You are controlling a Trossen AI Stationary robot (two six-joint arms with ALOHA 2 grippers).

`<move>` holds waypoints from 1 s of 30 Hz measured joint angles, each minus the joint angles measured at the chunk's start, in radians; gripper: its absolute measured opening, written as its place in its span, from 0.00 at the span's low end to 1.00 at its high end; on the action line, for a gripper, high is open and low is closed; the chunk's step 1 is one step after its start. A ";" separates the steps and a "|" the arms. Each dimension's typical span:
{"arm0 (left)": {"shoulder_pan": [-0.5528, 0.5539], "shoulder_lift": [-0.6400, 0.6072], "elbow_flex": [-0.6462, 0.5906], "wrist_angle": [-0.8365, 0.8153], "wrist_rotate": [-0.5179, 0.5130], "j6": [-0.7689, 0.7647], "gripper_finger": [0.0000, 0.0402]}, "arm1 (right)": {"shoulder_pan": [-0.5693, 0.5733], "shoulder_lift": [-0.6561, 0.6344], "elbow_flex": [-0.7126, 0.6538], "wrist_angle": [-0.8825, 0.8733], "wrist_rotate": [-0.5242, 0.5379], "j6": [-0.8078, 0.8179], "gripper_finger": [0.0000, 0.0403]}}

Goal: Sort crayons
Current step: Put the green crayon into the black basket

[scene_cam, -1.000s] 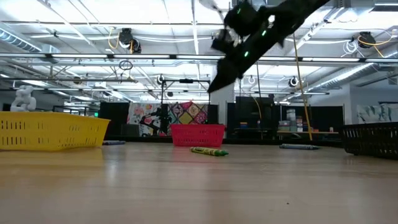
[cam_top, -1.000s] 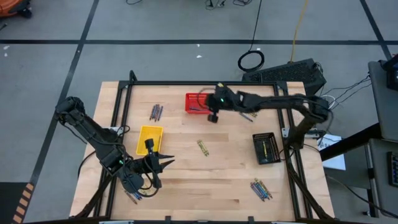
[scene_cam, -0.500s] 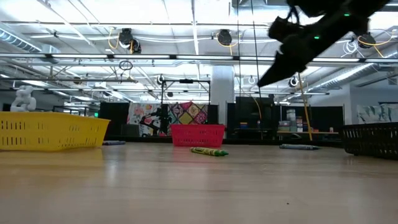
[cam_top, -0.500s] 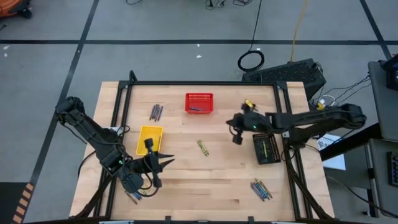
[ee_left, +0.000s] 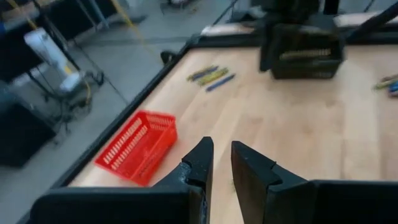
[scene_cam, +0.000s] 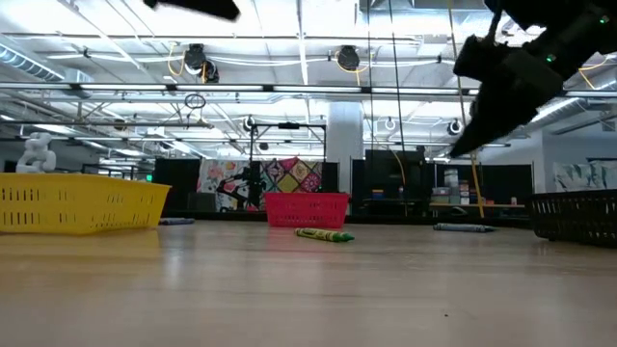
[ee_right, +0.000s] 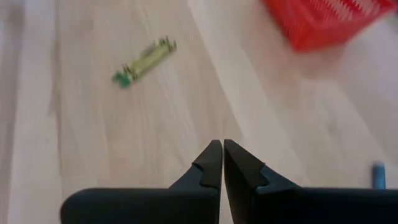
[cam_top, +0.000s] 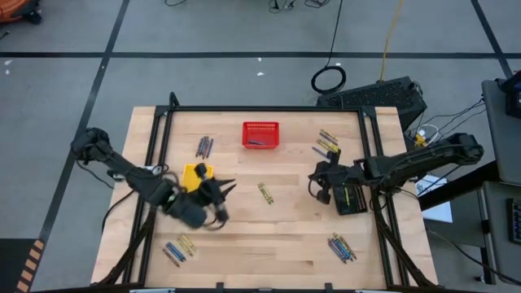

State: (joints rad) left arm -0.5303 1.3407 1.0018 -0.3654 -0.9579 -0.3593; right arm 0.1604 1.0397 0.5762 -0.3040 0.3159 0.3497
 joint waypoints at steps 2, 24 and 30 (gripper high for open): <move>0.065 0.000 -0.015 0.068 0.064 0.031 0.14 | 0.010 0.000 0.000 -0.050 0.000 0.033 0.00; 0.369 0.008 -0.278 0.717 0.557 0.208 0.14 | -0.284 0.025 0.000 -0.092 -0.017 -0.116 0.21; 0.277 0.008 -0.278 0.699 0.556 0.208 0.14 | -0.473 0.130 0.000 -0.059 -0.112 -0.199 0.27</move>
State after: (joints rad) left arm -0.2529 1.3483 0.7235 0.3340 -0.4020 -0.1515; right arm -0.3124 1.1700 0.5758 -0.3632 0.2039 0.1504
